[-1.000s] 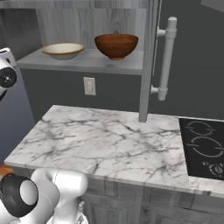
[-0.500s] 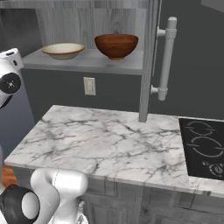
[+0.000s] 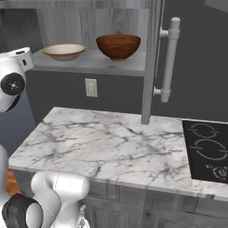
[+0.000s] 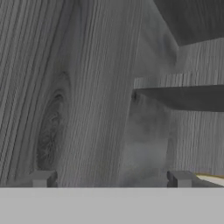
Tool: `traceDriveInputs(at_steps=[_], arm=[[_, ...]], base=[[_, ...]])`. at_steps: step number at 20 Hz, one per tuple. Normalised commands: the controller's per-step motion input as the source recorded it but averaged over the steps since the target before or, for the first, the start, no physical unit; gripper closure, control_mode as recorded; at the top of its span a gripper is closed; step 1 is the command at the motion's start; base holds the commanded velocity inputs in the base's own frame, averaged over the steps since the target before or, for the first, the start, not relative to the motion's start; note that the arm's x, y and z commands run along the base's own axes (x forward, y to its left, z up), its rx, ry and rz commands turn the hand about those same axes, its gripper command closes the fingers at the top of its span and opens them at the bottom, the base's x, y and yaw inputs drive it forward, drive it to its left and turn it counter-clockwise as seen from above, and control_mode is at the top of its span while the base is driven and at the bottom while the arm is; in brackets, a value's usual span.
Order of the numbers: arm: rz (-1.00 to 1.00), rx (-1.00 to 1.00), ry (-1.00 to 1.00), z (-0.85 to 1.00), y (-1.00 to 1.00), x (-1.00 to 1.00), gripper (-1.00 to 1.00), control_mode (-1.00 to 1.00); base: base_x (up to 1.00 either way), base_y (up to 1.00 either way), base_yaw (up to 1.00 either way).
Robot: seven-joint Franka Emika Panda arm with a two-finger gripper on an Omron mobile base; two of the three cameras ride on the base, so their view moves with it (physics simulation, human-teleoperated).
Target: Move the bowls from the cabinet to the plates on the dining table.
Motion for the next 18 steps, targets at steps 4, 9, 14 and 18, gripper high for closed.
traceDriveInputs(at_steps=[4, 9, 14, 18], arm=[[-0.1, 0.08, 0.04, 0.25, -0.45, -0.06, -1.0, -1.0], [-0.14, 0.15, 0.07, 0.27, -0.24, -0.19, -1.0, -1.0], [-0.18, 0.14, 0.06, 0.16, -0.04, -0.23, -1.0, -1.0], [-0.13, 0.15, 0.08, 0.16, -0.16, -0.29, -1.0, -1.0]], base=[[0.0, 0.0, 0.0], [0.0, 0.0, 0.0], [0.0, 0.0, 0.0], [0.0, 0.0, 0.0]])
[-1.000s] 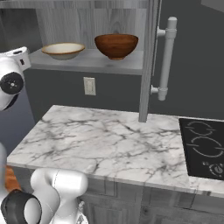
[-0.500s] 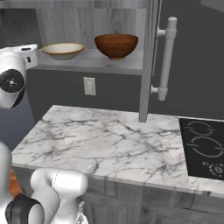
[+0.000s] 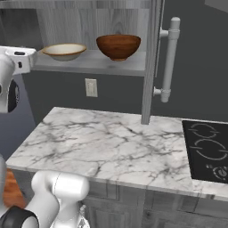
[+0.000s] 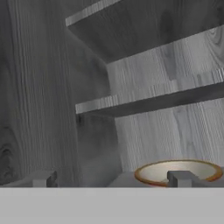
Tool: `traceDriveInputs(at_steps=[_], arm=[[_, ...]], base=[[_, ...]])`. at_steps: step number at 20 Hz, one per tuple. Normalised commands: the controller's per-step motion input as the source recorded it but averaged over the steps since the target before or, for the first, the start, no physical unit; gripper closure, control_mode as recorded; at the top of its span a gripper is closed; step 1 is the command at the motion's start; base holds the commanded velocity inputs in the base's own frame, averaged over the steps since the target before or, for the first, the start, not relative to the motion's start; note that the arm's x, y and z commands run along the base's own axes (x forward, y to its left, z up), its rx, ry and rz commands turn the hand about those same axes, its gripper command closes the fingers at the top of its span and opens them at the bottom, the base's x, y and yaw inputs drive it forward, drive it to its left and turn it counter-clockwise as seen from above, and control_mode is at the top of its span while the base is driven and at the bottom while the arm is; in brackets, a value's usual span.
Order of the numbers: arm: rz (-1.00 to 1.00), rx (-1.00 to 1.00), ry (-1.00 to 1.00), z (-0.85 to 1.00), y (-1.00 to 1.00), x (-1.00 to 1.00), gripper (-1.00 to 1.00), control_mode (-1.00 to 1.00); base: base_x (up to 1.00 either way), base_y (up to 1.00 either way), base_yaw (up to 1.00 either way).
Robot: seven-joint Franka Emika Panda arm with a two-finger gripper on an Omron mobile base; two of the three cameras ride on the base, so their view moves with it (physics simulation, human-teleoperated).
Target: Move the bowls from the cabinet to the plates on the dining table.
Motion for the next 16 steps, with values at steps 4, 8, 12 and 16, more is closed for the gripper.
traceDriveInputs(at_steps=[4, 8, 12, 16], arm=[[-0.1, 0.16, 0.11, 0.18, -0.27, -0.3, -1.0, -1.0], [-0.09, 0.16, 0.13, 0.13, -0.29, -0.3, -1.0, -1.0], [-0.08, 0.15, 0.15, 0.1, -0.31, -0.31, -1.0, -1.0], [-0.08, 0.16, 0.15, 0.08, -0.29, -0.32, -1.0, -1.0]], base=[[0.0, 0.0, 0.0], [0.0, 0.0, 0.0], [0.0, 0.0, 0.0], [0.0, 0.0, 0.0]])
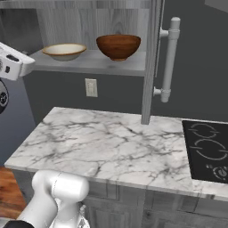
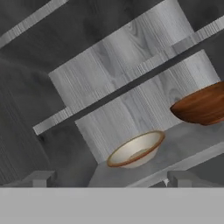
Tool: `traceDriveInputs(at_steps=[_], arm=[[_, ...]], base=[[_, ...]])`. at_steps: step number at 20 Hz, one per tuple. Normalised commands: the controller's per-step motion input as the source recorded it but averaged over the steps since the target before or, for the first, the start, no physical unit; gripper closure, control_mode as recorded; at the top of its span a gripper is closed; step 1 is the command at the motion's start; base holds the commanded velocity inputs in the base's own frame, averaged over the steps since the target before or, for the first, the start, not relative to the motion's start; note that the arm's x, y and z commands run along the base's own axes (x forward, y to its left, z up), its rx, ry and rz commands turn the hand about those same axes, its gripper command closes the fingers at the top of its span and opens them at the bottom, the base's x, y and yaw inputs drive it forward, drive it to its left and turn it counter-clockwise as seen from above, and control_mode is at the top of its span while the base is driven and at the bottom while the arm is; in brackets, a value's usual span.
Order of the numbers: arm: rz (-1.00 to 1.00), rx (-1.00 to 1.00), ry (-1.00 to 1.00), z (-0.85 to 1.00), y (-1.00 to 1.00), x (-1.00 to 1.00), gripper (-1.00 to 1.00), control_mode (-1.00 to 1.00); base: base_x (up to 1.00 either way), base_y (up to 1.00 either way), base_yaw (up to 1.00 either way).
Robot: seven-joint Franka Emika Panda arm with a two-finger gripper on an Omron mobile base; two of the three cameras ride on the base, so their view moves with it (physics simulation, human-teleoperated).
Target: Move the bowls from the cabinet to the plates on the dining table.
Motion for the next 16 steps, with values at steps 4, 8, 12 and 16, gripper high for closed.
traceDriveInputs(at_steps=[4, 8, 12, 16], arm=[[-0.08, 0.16, 0.15, 0.07, -0.27, -0.32, -1.0, -1.0], [-0.07, 0.17, 0.15, 0.06, -0.3, -0.34, -1.0, -1.0], [-0.05, 0.18, 0.08, -0.05, -0.35, -0.16, -1.0, -1.0], [-0.04, 0.14, 0.02, -0.16, -0.4, 0.09, -1.0, -1.0]], base=[[0.0, 0.0, 0.0], [0.0, 0.0, 0.0], [0.0, 0.0, 0.0], [0.0, 0.0, 0.0]])
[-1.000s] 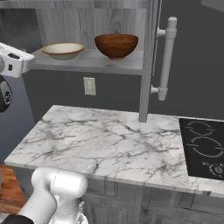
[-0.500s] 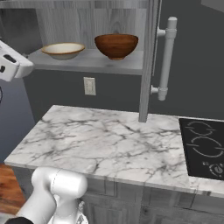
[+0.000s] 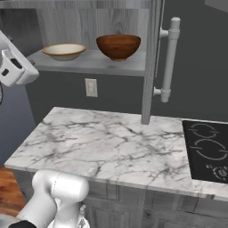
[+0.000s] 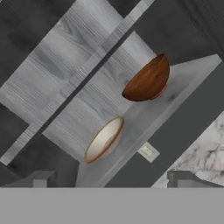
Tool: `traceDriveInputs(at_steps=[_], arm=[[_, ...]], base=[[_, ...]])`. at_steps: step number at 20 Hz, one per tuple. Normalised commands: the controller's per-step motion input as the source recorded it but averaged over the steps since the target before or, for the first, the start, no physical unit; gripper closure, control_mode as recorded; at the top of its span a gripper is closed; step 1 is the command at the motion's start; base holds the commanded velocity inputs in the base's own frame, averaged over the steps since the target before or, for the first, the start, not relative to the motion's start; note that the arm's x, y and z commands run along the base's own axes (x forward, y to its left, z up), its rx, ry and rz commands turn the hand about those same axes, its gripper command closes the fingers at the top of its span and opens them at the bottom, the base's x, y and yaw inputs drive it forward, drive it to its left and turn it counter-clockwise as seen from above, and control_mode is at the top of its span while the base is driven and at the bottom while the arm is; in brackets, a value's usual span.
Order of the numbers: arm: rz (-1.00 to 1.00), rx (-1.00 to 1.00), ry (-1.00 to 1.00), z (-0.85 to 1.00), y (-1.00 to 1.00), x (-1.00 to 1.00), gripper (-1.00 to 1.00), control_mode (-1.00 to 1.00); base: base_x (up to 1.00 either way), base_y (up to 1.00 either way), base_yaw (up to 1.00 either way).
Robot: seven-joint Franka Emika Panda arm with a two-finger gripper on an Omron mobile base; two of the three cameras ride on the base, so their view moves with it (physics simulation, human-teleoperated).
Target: Move the bowls from the cabinet to the plates on the dining table.
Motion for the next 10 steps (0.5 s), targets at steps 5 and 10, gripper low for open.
traceDriveInputs(at_steps=[5, 10], arm=[[-0.05, 0.12, 0.01, -0.19, -0.38, 0.16, -1.0, -1.0], [-0.1, 0.1, -0.04, -0.21, -0.28, 0.06, -1.0, -1.0]], base=[[0.0, 0.0, 0.0], [0.0, 0.0, 0.0]])
